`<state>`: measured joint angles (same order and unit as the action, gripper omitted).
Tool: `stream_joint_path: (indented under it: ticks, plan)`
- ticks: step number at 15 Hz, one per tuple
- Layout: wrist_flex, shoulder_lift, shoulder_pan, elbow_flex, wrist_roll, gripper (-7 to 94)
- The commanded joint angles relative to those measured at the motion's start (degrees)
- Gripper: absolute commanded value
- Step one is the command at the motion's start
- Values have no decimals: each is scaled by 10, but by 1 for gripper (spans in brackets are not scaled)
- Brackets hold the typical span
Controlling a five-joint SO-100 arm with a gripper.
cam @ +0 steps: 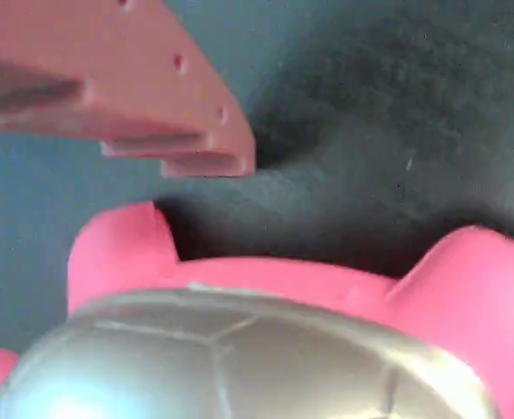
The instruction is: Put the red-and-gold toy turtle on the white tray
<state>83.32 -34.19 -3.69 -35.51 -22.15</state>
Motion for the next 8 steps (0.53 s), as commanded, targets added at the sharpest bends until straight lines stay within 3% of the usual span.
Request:
stream_joint_path:
  ticks: [1,4,8]
  plan:
    - [-4,-26,-12,25,-5,70]
    - [-11,-25,-16,25,1,59]
    - [-20,-25,-18,22,12,30]
